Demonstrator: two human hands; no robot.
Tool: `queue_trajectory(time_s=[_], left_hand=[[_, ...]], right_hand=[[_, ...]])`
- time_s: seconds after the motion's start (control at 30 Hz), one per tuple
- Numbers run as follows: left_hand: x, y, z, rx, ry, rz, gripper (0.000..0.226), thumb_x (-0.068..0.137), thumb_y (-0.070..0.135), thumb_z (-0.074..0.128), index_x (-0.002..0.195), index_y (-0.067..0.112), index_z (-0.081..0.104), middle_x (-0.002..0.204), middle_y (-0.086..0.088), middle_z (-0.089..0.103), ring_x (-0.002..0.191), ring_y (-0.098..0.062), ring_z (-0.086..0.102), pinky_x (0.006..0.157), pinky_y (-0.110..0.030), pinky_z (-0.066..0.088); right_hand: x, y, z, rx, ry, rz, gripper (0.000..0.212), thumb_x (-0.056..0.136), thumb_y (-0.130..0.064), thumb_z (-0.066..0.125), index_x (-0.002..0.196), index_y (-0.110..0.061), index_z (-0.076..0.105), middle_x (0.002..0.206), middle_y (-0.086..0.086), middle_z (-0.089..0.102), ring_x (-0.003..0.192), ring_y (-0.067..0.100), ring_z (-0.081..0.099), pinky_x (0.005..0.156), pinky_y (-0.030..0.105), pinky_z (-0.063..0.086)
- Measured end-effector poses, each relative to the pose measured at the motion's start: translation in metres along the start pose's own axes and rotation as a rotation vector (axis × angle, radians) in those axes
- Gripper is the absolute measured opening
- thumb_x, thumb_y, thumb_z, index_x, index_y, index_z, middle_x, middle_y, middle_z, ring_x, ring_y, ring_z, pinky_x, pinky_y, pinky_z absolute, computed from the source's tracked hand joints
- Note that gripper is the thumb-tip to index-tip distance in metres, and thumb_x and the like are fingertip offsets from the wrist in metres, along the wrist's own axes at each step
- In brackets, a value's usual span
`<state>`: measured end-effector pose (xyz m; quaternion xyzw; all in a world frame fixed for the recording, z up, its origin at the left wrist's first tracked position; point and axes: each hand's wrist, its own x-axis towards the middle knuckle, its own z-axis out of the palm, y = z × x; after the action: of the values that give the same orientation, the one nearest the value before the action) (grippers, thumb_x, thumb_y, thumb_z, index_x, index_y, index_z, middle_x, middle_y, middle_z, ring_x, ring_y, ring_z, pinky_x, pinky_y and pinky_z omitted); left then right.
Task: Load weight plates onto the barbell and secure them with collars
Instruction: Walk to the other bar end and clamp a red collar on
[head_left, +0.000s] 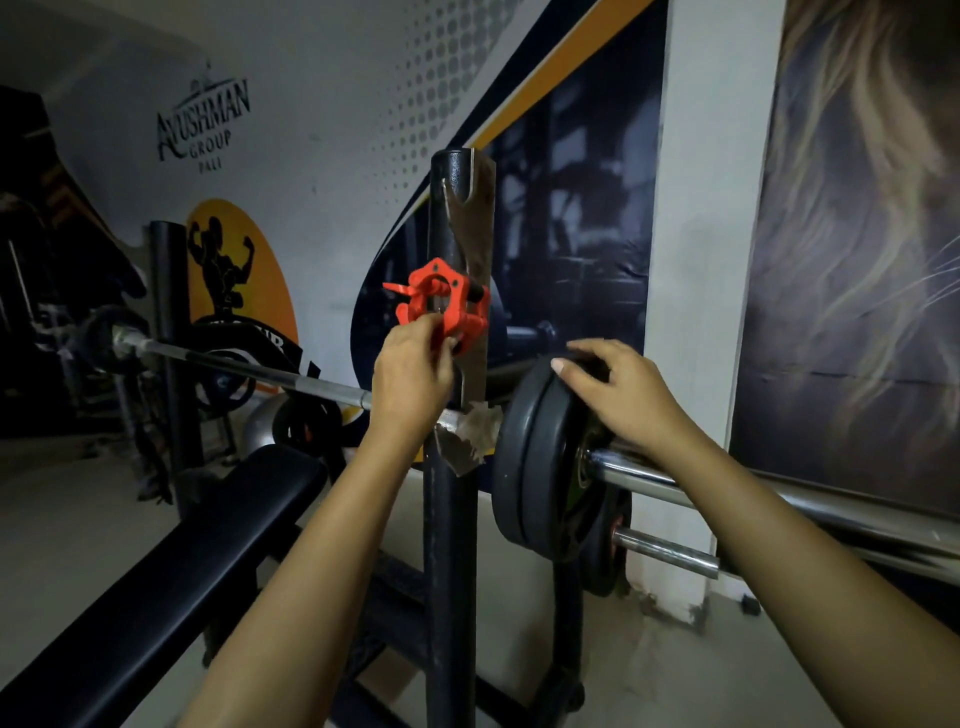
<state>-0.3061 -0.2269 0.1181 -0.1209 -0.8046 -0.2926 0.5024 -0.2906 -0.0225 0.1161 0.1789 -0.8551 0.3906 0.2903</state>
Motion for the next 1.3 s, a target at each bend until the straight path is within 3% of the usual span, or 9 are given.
queue_trajectory(time_s=[0.27,0.43,0.53,0.63,0.7,0.8,0.9,1.1,1.3], left_hand=[[-0.057,0.086,-0.013,0.177,-0.032,0.361,0.022,0.082,0.009,0.053,0.097,-0.004,0.061,0.091,-0.022,0.068,0.091,-0.037,0.063,0.086,-0.032,0.035],[-0.099,0.158,0.010,0.276,-0.030,0.475,0.020,0.077,0.002,0.058,0.095,-0.004,0.062,0.089,-0.022,0.068,0.091,-0.037,0.064,0.090,-0.032,0.035],[-0.132,0.203,0.029,0.092,-0.066,0.390,0.027,0.084,0.014,0.053,0.105,-0.001,0.060,0.104,-0.019,0.066,0.112,-0.031,0.055,0.100,-0.024,0.031],[-0.168,0.248,0.042,-0.179,-0.060,0.204,0.049,0.081,0.015,0.065,0.125,0.005,0.047,0.129,-0.003,0.049,0.129,-0.010,0.034,0.108,-0.017,0.024],[-0.187,0.275,0.049,-0.342,-0.125,0.004,0.068,0.078,0.022,0.069,0.136,0.013,0.035,0.135,0.010,0.040,0.129,-0.002,0.034,0.106,-0.019,0.032],[-0.210,0.308,0.062,-0.462,-0.232,-0.150,0.079,0.075,0.030,0.070,0.140,0.021,0.026,0.123,0.031,0.041,0.114,0.015,0.042,0.095,-0.009,0.035],[-0.231,0.329,0.078,-0.437,-0.224,-0.150,0.078,0.077,0.023,0.069,0.140,0.020,0.024,0.129,0.025,0.038,0.116,0.022,0.034,0.095,-0.002,0.029],[-0.239,0.343,0.113,-0.378,-0.219,-0.113,0.078,0.076,0.005,0.069,0.137,0.017,0.021,0.141,0.006,0.027,0.132,0.004,0.016,0.107,-0.008,0.019],[-0.235,0.340,0.129,-0.322,-0.203,-0.031,0.079,0.073,0.018,0.067,0.137,0.013,0.021,0.140,0.000,0.030,0.133,-0.010,0.025,0.111,-0.019,0.022]], right_hand=[[-0.021,-0.027,-0.050,0.543,0.017,0.065,0.029,0.082,-0.041,0.061,0.100,-0.020,0.066,0.089,-0.007,0.068,0.088,0.011,0.064,0.085,0.031,0.050],[-0.059,0.002,-0.109,0.565,-0.019,0.130,0.045,0.077,-0.028,0.070,0.116,-0.007,0.059,0.104,0.013,0.067,0.086,0.019,0.065,0.070,0.031,0.057],[-0.094,0.029,-0.152,0.619,-0.030,0.163,0.035,0.079,-0.020,0.069,0.110,-0.006,0.062,0.096,0.012,0.067,0.083,0.021,0.066,0.071,0.033,0.059],[-0.129,0.060,-0.192,0.698,-0.063,0.207,0.006,0.082,-0.016,0.065,0.086,-0.020,0.067,0.078,0.004,0.066,0.074,0.019,0.064,0.068,0.029,0.057],[-0.148,0.079,-0.215,0.742,-0.098,0.249,0.008,0.084,-0.015,0.063,0.088,-0.020,0.067,0.075,0.005,0.065,0.074,0.023,0.064,0.070,0.035,0.057],[-0.169,0.107,-0.238,0.781,-0.137,0.280,0.013,0.086,-0.011,0.059,0.096,-0.016,0.066,0.076,0.004,0.063,0.072,0.022,0.062,0.064,0.026,0.055],[-0.185,0.130,-0.246,0.873,-0.144,0.329,0.021,0.089,-0.004,0.052,0.105,-0.012,0.063,0.082,0.004,0.064,0.076,0.018,0.060,0.073,0.029,0.053],[-0.194,0.159,-0.242,0.974,-0.085,0.432,0.027,0.091,-0.002,0.046,0.115,-0.009,0.059,0.090,0.000,0.066,0.076,0.007,0.065,0.082,0.035,0.050],[-0.184,0.180,-0.235,1.021,-0.055,0.449,0.034,0.091,0.000,0.047,0.124,0.001,0.049,0.109,0.010,0.061,0.088,0.013,0.062,0.084,0.033,0.049]])
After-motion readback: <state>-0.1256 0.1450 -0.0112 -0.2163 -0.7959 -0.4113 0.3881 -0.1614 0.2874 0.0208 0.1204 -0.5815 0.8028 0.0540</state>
